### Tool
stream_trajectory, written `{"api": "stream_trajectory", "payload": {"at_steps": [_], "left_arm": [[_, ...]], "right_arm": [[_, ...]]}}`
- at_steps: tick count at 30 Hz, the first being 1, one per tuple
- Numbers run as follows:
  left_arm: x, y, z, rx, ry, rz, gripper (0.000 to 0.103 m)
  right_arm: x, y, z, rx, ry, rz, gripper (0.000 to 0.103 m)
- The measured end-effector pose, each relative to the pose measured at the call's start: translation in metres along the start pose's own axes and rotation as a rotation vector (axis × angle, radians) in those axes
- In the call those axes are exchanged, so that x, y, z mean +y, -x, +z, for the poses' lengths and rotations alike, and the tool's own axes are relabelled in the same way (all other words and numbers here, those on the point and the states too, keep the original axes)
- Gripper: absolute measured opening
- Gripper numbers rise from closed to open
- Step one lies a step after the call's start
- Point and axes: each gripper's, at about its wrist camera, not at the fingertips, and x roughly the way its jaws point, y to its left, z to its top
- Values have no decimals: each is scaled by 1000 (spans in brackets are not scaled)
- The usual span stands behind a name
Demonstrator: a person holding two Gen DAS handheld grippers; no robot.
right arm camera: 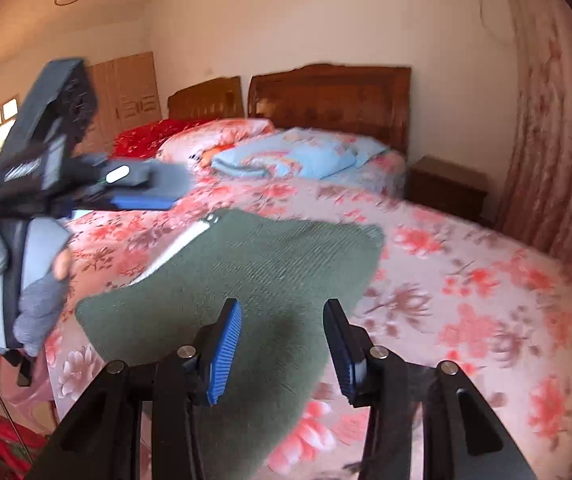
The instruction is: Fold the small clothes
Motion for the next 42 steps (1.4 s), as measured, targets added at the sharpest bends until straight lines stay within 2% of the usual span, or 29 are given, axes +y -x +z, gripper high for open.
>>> {"api": "stream_trajectory", "payload": {"at_steps": [1, 2, 3, 7, 10, 12, 15, 16, 18, 19, 20, 22, 23, 24, 26, 29, 30, 33, 35, 38, 42], "left_arm": [[8, -12, 0, 48, 30, 19, 103], [19, -27, -1, 112, 64, 43, 103], [29, -38, -5, 154, 90, 62, 103], [28, -26, -5, 119, 96, 28, 103], [17, -7, 19, 17, 114, -22, 103], [7, -4, 36, -15, 103, -12, 103], [1, -22, 56, -31, 71, 51, 103], [5, -34, 57, -22, 49, 131, 103], [20, -47, 47, -7, 39, 233, 103], [32, -55, 37, -5, 43, 257, 103], [45, -60, 30, 7, 68, 262, 103], [79, -64, 20, 59, 248, 199, 103], [94, -57, 18, 30, 342, 175, 103], [104, -48, 16, -20, 395, 181, 103], [112, -39, 13, -59, 427, 173, 103], [102, -35, 13, -81, 388, 209, 103], [92, -32, 14, -97, 352, 230, 103], [71, -33, 16, -113, 245, 293, 103], [64, -34, 16, -124, 197, 325, 103], [60, -36, 16, -140, 159, 349, 103], [57, -39, 16, -137, 139, 360, 103]], "right_arm": [[-1, -13, -5, 51, -11, 25, 45], [0, -20, -9, 63, -5, 17, 45], [1, -18, -13, 27, 9, 14, 45], [-11, -6, -4, 45, -25, 26, 43], [-20, -2, 15, 1, -3, 16, 43], [-26, -10, 32, -14, 1, 5, 43], [-39, -39, 58, -11, -31, 21, 43], [-43, -49, 61, 2, -40, 23, 43], [-47, -77, 59, 84, -36, 15, 43], [-47, -93, 52, 147, -29, 1, 43], [-48, -100, 44, 160, -33, 2, 43], [-54, -95, 39, 104, -77, 50, 43], [-56, -93, 40, 103, -95, 51, 43], [-57, -93, 42, 100, -96, 41, 43], [-58, -91, 52, 80, -86, -15, 43], [-67, -95, 66, 62, -119, -4, 43], [-70, -104, 68, 81, -127, 10, 43], [-74, -135, 59, 196, -105, -26, 42], [-77, -130, 56, 155, -145, -18, 42], [-74, -102, 56, 108, -190, -69, 42], [-48, -51, 51, 9, -139, -56, 42]]}}
